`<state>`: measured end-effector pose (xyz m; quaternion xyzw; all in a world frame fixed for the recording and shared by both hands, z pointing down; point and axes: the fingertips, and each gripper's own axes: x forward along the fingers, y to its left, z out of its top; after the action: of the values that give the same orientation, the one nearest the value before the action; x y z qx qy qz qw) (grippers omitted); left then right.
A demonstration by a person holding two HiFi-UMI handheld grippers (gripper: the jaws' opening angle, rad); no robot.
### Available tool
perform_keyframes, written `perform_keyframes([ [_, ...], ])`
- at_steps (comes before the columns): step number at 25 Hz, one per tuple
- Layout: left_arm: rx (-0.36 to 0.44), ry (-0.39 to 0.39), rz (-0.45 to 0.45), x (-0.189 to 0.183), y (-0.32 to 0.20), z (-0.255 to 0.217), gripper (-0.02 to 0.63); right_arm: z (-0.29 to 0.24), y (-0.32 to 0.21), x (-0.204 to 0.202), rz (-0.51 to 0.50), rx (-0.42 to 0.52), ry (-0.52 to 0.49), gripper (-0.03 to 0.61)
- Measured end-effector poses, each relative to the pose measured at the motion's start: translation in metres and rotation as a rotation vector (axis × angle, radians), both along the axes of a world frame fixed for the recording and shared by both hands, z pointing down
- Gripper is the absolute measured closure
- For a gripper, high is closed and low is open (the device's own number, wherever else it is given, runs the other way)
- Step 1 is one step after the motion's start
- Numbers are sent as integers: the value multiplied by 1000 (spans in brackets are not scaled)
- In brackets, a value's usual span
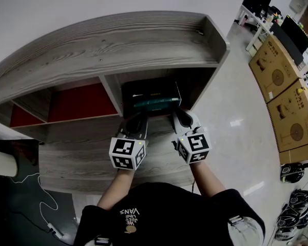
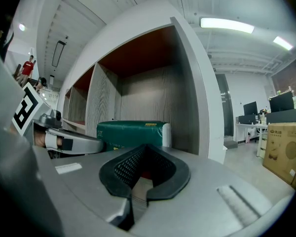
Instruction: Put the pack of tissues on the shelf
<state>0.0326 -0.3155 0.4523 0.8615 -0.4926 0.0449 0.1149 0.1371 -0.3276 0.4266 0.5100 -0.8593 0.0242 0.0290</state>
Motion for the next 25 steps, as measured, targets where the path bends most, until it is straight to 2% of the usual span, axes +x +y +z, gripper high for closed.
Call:
perform_keyframes([
  [14, 0, -4, -13, 0, -10, -4, 561, 1, -6, -6, -5, -30, 18, 574],
  [25, 10, -8, 10, 2, -6, -5, 561, -5, -3, -3, 2, -4, -11, 574],
])
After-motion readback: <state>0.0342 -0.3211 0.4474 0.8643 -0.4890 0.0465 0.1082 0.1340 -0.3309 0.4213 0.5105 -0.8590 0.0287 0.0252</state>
